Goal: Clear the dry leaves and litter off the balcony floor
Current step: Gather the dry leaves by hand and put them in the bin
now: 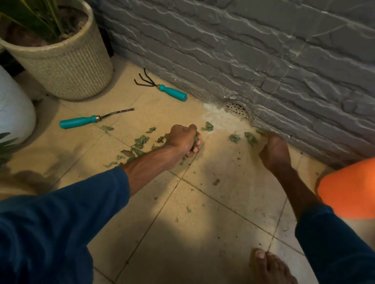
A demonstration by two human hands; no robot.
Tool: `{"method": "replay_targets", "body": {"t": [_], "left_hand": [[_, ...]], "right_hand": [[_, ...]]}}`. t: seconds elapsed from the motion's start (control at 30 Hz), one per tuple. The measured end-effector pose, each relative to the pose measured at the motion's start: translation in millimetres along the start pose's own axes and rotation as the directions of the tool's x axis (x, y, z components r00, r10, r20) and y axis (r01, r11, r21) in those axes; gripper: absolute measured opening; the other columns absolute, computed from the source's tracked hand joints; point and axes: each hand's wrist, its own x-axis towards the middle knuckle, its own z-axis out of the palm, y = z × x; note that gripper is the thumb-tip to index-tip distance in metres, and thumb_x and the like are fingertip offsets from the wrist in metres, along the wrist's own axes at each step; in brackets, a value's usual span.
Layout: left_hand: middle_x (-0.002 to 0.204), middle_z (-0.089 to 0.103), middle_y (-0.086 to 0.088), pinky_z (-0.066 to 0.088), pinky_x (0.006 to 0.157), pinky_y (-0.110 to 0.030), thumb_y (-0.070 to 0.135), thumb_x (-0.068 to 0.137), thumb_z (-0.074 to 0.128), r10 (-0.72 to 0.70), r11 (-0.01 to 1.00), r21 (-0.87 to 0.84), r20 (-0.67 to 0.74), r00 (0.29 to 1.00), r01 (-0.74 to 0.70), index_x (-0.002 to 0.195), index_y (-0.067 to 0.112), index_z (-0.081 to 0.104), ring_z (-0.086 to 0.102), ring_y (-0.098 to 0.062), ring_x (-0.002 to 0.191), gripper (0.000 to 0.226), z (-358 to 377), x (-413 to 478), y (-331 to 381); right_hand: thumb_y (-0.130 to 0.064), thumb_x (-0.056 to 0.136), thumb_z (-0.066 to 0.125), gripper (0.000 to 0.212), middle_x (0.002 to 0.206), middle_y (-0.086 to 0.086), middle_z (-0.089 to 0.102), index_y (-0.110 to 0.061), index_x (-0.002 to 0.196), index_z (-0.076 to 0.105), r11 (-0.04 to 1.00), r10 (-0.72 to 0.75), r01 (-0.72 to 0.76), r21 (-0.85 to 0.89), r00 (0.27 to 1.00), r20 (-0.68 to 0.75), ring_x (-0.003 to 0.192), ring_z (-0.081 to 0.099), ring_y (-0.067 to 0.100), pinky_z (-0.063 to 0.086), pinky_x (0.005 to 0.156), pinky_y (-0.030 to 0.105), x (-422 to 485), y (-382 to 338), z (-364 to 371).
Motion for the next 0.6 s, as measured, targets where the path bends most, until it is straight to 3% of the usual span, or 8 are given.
{"method": "replay_targets", "body": {"t": [0.13, 0.2, 0.27, 0.4, 0.53, 0.6], "left_hand": [[0.060, 0.057, -0.002, 0.028, 0.037, -0.019, 0.017, 0.105, 0.044, -0.011, 1.000, 0.009, 0.028, 1.000, 0.011, 0.073, 0.013, 0.059, 0.046, -0.013, 0.044, 0.036, 2, -1, 0], [0.058, 0.056, -0.001, 0.027, 0.036, -0.018, 0.018, 0.105, 0.044, -0.025, 1.000, 0.003, 0.033, 0.999, 0.025, 0.072, 0.013, 0.058, 0.046, -0.012, 0.043, 0.037, 4, -1, 2], [0.057, 0.056, 0.000, 0.027, 0.035, -0.019, 0.019, 0.106, 0.044, -0.038, 0.999, 0.006, 0.040, 0.998, 0.038, 0.072, 0.013, 0.059, 0.046, -0.012, 0.043, 0.037, 6, 0, 3], [0.060, 0.057, -0.002, 0.027, 0.036, -0.019, 0.020, 0.106, 0.045, -0.060, 0.998, -0.004, 0.062, 0.996, 0.060, 0.074, 0.012, 0.059, 0.047, -0.013, 0.043, 0.036, 10, 1, 4], [0.061, 0.056, -0.003, 0.026, 0.035, -0.018, 0.020, 0.107, 0.045, -0.065, 0.998, -0.003, 0.069, 0.996, 0.065, 0.075, 0.012, 0.059, 0.046, -0.012, 0.041, 0.036, 15, 0, 6], [0.060, 0.056, -0.003, 0.026, 0.034, -0.018, 0.021, 0.107, 0.045, -0.067, 0.998, 0.008, 0.073, 0.995, 0.067, 0.075, 0.012, 0.059, 0.046, -0.012, 0.041, 0.036, 17, 0, 5]], "right_hand": [[-0.004, 0.090, 0.067, 0.033, 0.115, 0.020, 0.066, -0.004, 0.123, 0.063, 0.954, -0.188, 0.197, -0.227, 0.980, 0.063, 0.112, 0.060, 0.038, 0.051, 0.097, 0.046, 25, 8, 4], [-0.006, 0.091, 0.065, 0.027, 0.112, 0.020, 0.068, -0.005, 0.118, 0.064, 0.925, -0.228, 0.234, -0.299, 0.972, 0.055, 0.106, 0.061, 0.037, 0.052, 0.094, 0.047, 31, 10, 6], [-0.003, 0.090, 0.063, 0.024, 0.109, 0.018, 0.068, -0.006, 0.114, 0.064, 0.924, -0.219, 0.222, -0.311, 0.975, 0.048, 0.099, 0.063, 0.034, 0.055, 0.088, 0.046, 32, 11, 9], [0.012, 0.085, 0.061, 0.028, 0.110, 0.023, 0.067, 0.002, 0.111, 0.068, 0.959, -0.148, 0.138, -0.249, 0.989, -0.022, 0.101, 0.065, 0.039, 0.055, 0.092, 0.047, 20, 12, 11], [0.011, 0.082, 0.065, 0.023, 0.105, 0.023, 0.069, 0.001, 0.101, 0.072, 0.987, -0.042, 0.036, -0.158, 0.998, -0.036, 0.096, 0.066, 0.039, 0.055, 0.084, 0.041, 16, 25, 10], [0.008, 0.082, 0.066, 0.019, 0.103, 0.021, 0.070, -0.002, 0.097, 0.073, 0.996, 0.029, -0.031, -0.086, 0.999, -0.030, 0.095, 0.067, 0.038, 0.057, 0.087, 0.044, 17, 39, 11]]}}
